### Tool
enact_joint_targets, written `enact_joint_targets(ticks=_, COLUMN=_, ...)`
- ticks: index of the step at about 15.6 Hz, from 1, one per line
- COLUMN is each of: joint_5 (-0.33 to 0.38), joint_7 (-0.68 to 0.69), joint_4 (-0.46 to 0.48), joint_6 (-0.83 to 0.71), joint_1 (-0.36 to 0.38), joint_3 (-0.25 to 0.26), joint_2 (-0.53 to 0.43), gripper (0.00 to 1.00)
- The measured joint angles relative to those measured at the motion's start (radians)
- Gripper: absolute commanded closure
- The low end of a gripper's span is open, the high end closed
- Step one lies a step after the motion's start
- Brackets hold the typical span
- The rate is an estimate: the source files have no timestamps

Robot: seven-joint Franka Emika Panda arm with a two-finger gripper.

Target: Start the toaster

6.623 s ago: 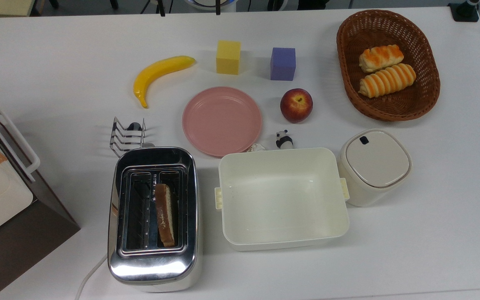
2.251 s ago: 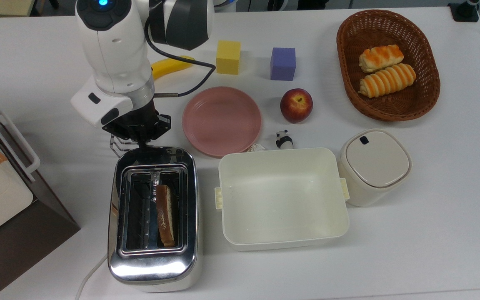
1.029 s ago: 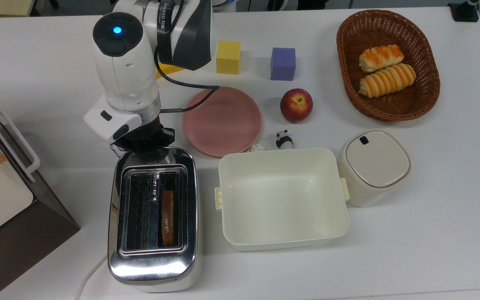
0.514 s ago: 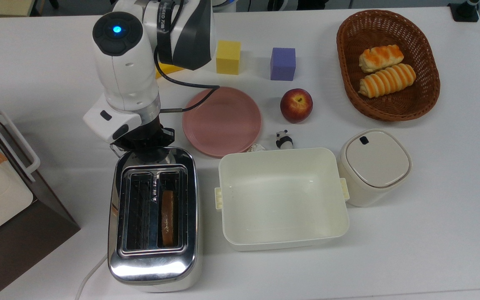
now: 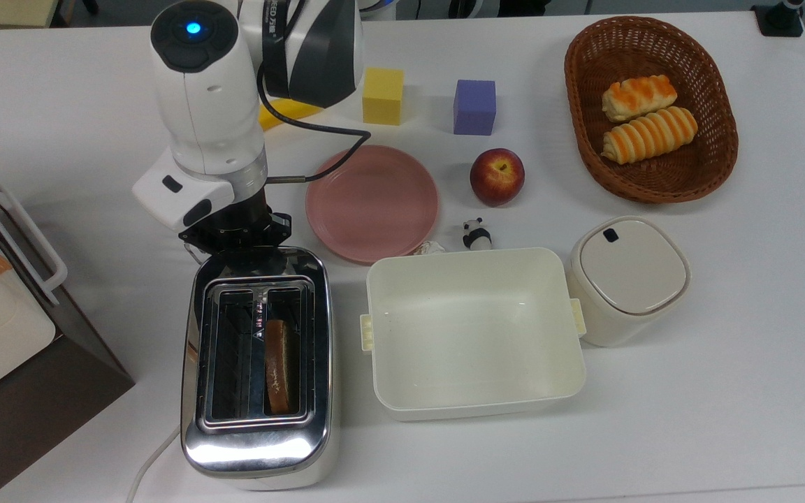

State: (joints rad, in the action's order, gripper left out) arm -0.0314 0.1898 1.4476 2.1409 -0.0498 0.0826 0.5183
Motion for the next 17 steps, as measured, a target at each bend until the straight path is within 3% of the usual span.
enact_joint_targets(ticks=14, joint_5=0.000, joint_7=-0.045, joint_4=-0.035, joint_6=-0.215, joint_1=0.054, joint_3=-0.009, joint_2=-0.132, gripper=1.00)
enact_joint_targets(ticks=17, joint_5=0.000, joint_7=-0.085, joint_4=-0.063, joint_6=-0.284, joint_1=0.072, joint_3=-0.009, joint_2=-0.169, gripper=0.87)
